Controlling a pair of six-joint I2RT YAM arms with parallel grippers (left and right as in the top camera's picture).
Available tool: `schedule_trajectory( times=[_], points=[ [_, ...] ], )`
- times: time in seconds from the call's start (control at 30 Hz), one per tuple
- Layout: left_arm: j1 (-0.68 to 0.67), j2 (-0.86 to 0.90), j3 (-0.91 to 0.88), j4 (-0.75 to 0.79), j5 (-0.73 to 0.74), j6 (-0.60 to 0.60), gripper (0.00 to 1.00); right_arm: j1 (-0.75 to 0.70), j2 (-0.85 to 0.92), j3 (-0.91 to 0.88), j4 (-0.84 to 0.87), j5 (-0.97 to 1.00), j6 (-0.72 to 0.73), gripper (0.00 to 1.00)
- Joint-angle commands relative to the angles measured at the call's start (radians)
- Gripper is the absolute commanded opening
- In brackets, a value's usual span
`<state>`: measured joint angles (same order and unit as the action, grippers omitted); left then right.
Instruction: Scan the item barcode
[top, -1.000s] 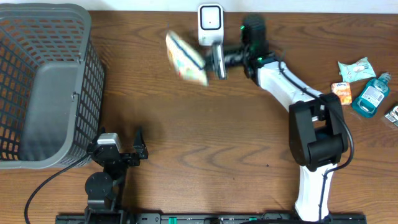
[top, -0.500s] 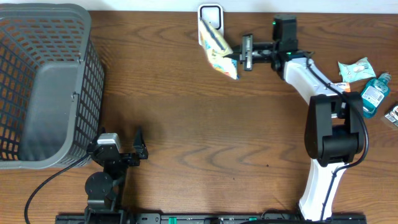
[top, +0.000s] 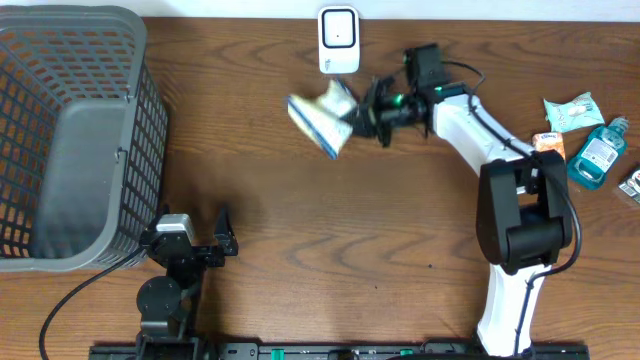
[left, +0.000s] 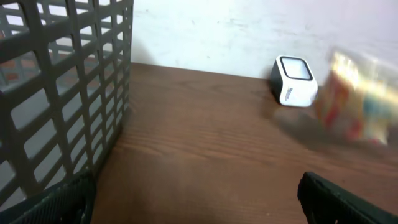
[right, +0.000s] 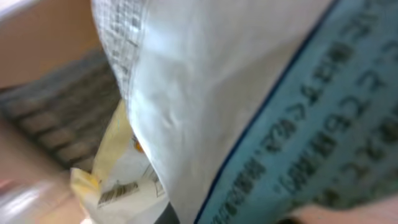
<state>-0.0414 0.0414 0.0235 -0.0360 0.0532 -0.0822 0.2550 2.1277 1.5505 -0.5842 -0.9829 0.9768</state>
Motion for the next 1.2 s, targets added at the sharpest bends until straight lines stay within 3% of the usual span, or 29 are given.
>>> schedule_trajectory(
  times=[0.0, 0.03, 0.2, 0.23, 0.37, 0.43, 0.5, 0.67, 0.9, 1.07, 1.17],
  points=[
    [-0.002, -0.005, -0.019, -0.03, -0.002, -0.005, 0.98, 0.014, -0.1, 0.007, -0.164, 0.515, -0.436, 0.01],
    [-0.002, -0.005, -0.019, -0.03, -0.002, -0.005, 0.98, 0.014, -0.113, 0.007, -0.188, 0.555, -0.457, 0.02],
    [-0.002, -0.005, -0.019, -0.03, -0.002, -0.005, 0.98, 0.0, -0.238, 0.008, -0.221, 0.571, -0.488, 0.51],
    [-0.002, -0.005, -0.019, -0.03, -0.002, -0.005, 0.98, -0.001, -0.297, 0.008, -0.266, 0.658, -0.428, 0.61],
    [-0.002, -0.005, -0.019, -0.03, -0.002, -0.005, 0.98, 0.013, -0.392, 0.007, -0.382, 0.919, -0.299, 0.86],
    [-0.002, -0.005, -0.019, -0.03, -0.002, -0.005, 0.98, 0.026, -0.391, 0.004, -0.398, 0.927, -0.306, 0.99],
    [-0.002, -0.005, -0.019, -0.03, -0.002, -0.005, 0.98, 0.035, -0.372, -0.009, -0.401, 0.895, -0.349, 0.99],
    [-0.002, -0.005, -0.019, -0.03, -0.002, -0.005, 0.98, 0.008, -0.24, -0.087, -0.178, 0.558, -0.637, 0.99],
    [-0.002, -0.005, -0.019, -0.03, -0.002, -0.005, 0.98, -0.025, -0.089, -0.087, -0.11, 0.512, -0.649, 0.99],
    [-0.002, -0.005, -0.019, -0.03, -0.002, -0.005, 0.98, -0.025, 0.049, -0.087, 0.048, 0.309, -0.671, 0.99],
    [-0.002, -0.005, -0.019, -0.03, -0.002, -0.005, 0.98, -0.025, 0.105, -0.087, 0.063, 0.325, -0.671, 0.84]
  ],
)
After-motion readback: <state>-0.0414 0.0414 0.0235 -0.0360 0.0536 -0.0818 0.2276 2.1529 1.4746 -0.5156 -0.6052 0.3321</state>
